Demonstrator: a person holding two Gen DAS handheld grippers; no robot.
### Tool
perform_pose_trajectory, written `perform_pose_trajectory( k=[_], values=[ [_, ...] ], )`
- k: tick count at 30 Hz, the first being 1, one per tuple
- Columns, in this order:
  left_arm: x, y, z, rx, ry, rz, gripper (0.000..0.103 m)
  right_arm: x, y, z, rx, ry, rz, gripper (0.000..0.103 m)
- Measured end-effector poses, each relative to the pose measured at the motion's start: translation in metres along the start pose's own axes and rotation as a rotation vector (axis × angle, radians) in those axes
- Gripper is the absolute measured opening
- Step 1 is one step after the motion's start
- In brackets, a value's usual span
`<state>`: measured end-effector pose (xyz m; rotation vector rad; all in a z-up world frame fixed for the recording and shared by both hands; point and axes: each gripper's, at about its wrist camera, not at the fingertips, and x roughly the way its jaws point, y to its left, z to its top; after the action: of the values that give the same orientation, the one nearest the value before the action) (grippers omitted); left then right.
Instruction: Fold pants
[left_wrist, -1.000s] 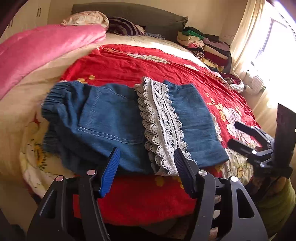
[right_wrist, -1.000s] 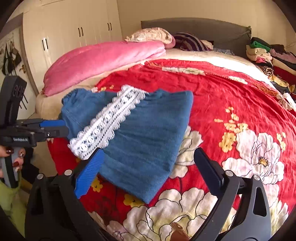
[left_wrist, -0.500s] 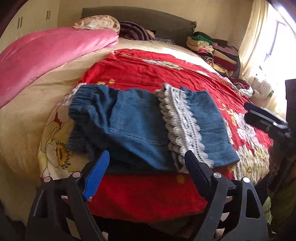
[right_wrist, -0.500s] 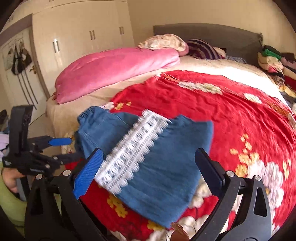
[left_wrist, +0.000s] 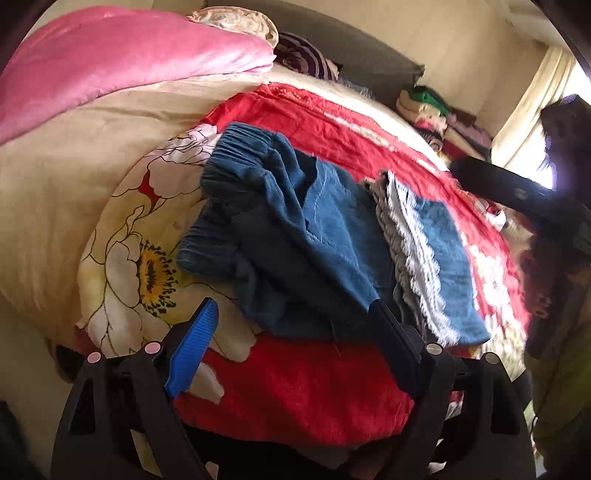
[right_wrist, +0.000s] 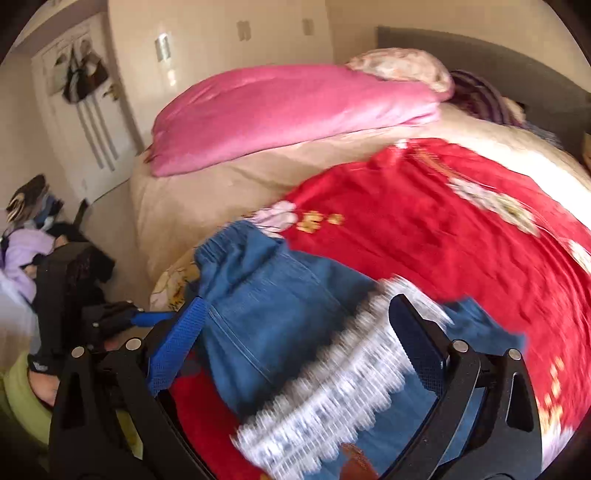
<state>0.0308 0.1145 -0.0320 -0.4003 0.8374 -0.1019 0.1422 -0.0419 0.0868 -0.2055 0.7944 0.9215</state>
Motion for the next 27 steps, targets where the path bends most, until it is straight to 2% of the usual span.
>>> perform_pose_trajectory(
  k=[1,4,8,13,16,17,18,21,24,26,27],
  values=[
    [0.0,0.002,0.0,-0.014,-0.011,-0.022,0.08,0.009,0.003,0.006,-0.007,0.014,0.02,0.094],
    [0.006,0.003,-0.001,-0.045,-0.012,-0.093,0.066,0.039,0.013,0.024,-0.035,0.068,0.078,0.094],
    [0.019,0.009,-0.003,-0.054,-0.001,-0.102,0.052,0.08,0.025,0.038,-0.087,0.134,0.113,0.094],
    [0.026,0.023,-0.006,-0.109,-0.002,-0.152,0.052,0.129,0.032,0.042,-0.1,0.241,0.137,0.094],
    [0.027,0.025,-0.007,-0.135,-0.012,-0.165,0.053,0.149,0.035,0.036,-0.09,0.272,0.165,0.093],
    [0.028,0.025,-0.008,-0.141,-0.016,-0.17,0.055,0.15,0.034,0.035,-0.079,0.265,0.17,0.087],
    [0.028,0.026,-0.008,-0.154,-0.021,-0.177,0.059,0.15,0.033,0.033,-0.06,0.263,0.201,0.065],
    [0.03,0.024,-0.007,-0.161,-0.034,-0.19,0.067,0.135,0.031,0.029,-0.061,0.229,0.232,0.043],
    [0.031,0.018,-0.003,-0.153,-0.051,-0.181,0.065,0.112,0.02,0.029,-0.026,0.178,0.271,0.034],
    [0.028,0.012,-0.001,-0.138,-0.062,-0.185,0.065,0.093,0.013,0.028,-0.009,0.132,0.288,0.033],
    [0.024,0.006,0.0,-0.116,-0.072,-0.185,0.061,0.088,0.01,0.029,-0.001,0.118,0.296,0.033]
  ],
)
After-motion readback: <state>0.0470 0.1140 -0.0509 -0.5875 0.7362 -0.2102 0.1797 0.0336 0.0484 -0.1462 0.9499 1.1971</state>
